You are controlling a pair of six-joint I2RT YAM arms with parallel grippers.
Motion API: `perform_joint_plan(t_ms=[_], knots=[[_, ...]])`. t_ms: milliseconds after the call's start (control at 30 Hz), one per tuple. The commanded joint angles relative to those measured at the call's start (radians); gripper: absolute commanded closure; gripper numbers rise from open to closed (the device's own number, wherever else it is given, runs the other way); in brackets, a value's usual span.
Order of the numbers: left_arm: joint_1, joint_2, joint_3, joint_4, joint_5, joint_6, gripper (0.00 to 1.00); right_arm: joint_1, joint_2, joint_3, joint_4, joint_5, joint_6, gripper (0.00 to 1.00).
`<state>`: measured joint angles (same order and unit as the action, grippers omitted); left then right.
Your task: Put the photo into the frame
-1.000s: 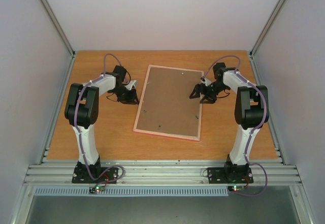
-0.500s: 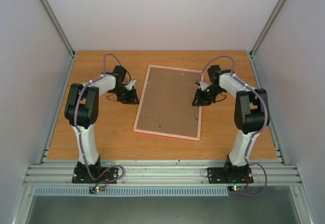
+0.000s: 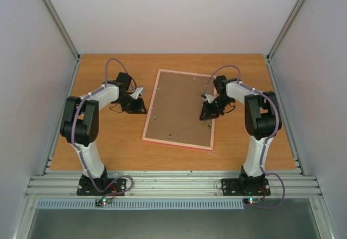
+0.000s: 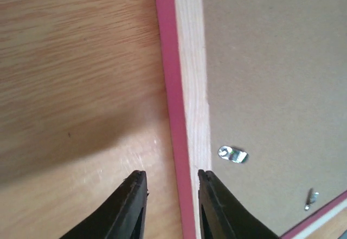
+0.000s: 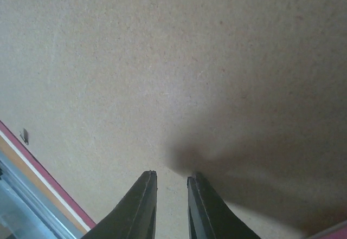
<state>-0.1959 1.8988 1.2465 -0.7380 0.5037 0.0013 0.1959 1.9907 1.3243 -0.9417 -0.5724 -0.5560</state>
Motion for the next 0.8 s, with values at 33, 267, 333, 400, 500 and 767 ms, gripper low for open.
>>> perform_joint_plan(t_ms=[33, 267, 333, 400, 500, 767], knots=[[0.014, -0.148, -0.064, 0.097, -0.025, 0.080, 0.66, 0.001, -0.024, 0.015, 0.038, -0.044, -0.070, 0.81], [0.009, -0.059, 0.060, 0.128, -0.068, 0.083, 0.46, 0.078, -0.004, 0.108, 0.080, -0.117, -0.020, 0.79], [-0.003, -0.008, 0.113, 0.128, -0.077, 0.080, 0.45, 0.102, 0.021, 0.133, 0.105, -0.128, 0.015, 0.79], [-0.017, 0.045, 0.172, 0.123, -0.103, 0.089, 0.43, 0.120, 0.054, 0.154, 0.123, -0.136, 0.048, 0.80], [-0.025, 0.103, 0.217, 0.127, -0.113, 0.081, 0.43, 0.151, 0.081, 0.164, 0.149, -0.131, 0.063, 0.80], [-0.044, 0.123, 0.161, 0.123, -0.134, 0.095, 0.49, 0.189, 0.134, 0.123, 0.158, -0.140, 0.061, 0.80]])
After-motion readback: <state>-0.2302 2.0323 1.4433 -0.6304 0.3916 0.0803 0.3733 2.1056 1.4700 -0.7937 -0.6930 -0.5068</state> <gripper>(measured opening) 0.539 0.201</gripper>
